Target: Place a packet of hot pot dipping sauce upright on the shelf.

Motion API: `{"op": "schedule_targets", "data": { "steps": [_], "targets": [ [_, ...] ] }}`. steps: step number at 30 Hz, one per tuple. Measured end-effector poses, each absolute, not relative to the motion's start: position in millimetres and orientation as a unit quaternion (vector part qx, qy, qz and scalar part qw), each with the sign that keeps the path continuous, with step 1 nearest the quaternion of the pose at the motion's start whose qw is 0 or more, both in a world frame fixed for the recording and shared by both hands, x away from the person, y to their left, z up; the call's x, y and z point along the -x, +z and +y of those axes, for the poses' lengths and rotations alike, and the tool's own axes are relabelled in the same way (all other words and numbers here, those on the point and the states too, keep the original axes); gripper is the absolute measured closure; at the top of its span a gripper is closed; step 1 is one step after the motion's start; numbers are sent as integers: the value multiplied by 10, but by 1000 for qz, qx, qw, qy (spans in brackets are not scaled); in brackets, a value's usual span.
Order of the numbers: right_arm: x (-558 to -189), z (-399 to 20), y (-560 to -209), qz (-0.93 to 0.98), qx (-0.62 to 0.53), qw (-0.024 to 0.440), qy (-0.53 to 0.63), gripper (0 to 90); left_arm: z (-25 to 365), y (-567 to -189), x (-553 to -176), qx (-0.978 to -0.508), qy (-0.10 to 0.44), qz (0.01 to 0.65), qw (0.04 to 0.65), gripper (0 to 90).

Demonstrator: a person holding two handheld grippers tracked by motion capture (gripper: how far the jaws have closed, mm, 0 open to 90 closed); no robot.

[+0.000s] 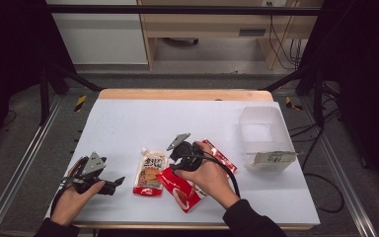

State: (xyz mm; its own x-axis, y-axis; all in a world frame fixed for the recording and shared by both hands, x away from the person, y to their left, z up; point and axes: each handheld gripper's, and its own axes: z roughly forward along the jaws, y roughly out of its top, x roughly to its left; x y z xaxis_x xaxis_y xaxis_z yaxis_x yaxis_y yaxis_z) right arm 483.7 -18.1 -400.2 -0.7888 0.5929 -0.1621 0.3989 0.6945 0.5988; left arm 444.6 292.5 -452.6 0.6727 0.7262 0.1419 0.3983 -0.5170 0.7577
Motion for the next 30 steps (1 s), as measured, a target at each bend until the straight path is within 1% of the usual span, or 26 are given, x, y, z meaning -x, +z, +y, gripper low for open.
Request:
{"op": "schedule_targets", "data": {
  "steps": [1,4,7,8,11,16,26,30],
  "targets": [
    [-4892,-109,-4055,899,-289,176,278,335,2912,-4530,-4444,-842,225,332,360,40],
    [-4950,-54,-4102,896,-293,180,280,337,2885,-4542,-4439,-845,223,328,358,42],
    [-5016,0,-4158,894,-299,176,284,364,2824,-4552,-4427,-850,221,319,356,44],
    [-5046,18,-4184,893,-300,174,287,391,2811,-4554,-4424,-850,221,318,357,45],
    [-5097,43,-4228,890,-308,167,293,431,2789,-4553,-4417,-853,224,312,354,45],
    [-5165,61,-4275,887,-313,151,303,486,2797,-4565,-4422,-853,221,314,353,48],
    [-5249,62,-4326,879,-329,133,319,537,2720,-4592,-4409,-863,214,306,339,72],
    [-5296,81,-4378,879,-331,123,320,540,2686,-4606,-4403,-867,212,299,338,75]
  ]
}}
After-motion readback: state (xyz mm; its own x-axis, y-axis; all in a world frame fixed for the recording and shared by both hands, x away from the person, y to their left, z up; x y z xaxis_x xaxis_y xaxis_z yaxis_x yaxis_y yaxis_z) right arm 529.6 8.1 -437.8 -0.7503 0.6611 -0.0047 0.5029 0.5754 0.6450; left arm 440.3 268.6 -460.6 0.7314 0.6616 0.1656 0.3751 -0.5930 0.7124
